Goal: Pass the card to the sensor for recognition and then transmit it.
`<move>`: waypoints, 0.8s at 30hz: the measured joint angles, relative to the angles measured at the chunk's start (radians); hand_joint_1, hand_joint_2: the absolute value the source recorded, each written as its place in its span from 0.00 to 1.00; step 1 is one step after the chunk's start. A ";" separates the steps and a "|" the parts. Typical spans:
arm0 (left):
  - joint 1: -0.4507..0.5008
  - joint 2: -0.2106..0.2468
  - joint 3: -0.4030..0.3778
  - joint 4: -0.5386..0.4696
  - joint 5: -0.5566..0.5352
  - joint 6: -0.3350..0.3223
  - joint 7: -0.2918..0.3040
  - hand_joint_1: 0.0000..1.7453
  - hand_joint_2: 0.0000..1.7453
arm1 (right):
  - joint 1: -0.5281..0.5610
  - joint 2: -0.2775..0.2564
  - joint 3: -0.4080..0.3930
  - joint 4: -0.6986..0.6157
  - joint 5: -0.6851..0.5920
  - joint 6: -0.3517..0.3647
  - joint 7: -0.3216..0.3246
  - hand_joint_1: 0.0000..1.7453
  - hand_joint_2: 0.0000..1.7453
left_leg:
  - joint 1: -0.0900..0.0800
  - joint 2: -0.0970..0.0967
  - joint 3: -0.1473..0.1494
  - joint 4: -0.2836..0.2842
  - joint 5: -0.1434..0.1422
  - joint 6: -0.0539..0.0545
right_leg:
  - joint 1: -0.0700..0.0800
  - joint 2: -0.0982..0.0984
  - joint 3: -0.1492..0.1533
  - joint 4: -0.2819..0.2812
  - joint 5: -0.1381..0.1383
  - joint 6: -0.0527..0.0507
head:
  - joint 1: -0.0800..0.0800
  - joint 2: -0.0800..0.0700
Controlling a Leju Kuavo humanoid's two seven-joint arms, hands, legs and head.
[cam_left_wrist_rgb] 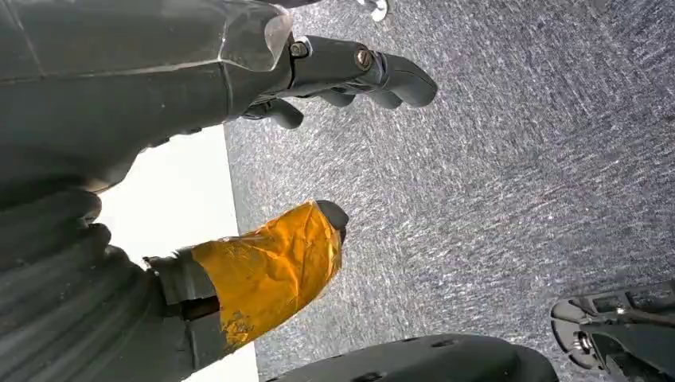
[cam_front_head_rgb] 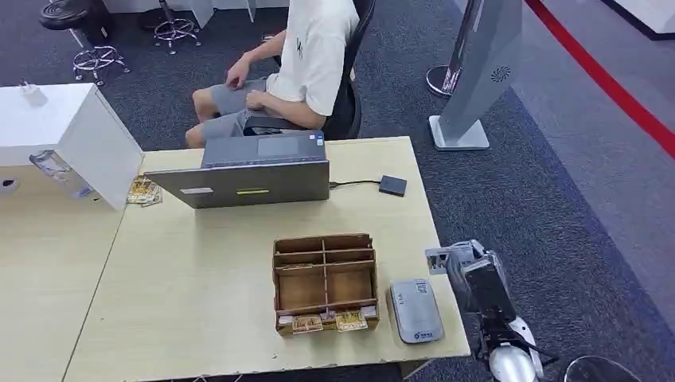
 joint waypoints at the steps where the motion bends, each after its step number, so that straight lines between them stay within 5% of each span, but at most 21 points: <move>1: 0.000 0.000 0.000 0.000 0.001 0.000 0.000 0.00 1.00 | -0.003 0.000 0.000 0.007 0.003 0.009 0.001 1.00 1.00 | 0.000 0.000 0.000 0.000 0.000 0.000 | 0.000 0.000 0.000 0.000 0.000 0.000 | 0.000 0.000; 8: 0.000 0.005 0.005 0.000 0.016 0.000 -0.003 0.00 1.00 | -0.026 -0.002 0.002 0.054 -0.041 0.110 0.002 1.00 1.00 | 0.000 0.000 0.000 0.000 0.000 0.000 | 0.000 0.000 0.000 0.000 0.000 0.000 | 0.000 0.000; 24: 0.002 0.008 0.008 0.000 0.033 -0.006 -0.003 0.00 1.00 | -0.069 -0.047 0.002 0.113 0.020 0.119 0.028 1.00 1.00 | 0.000 0.000 0.000 0.000 0.000 0.000 | 0.000 0.000 0.000 0.000 0.000 0.000 | 0.000 0.000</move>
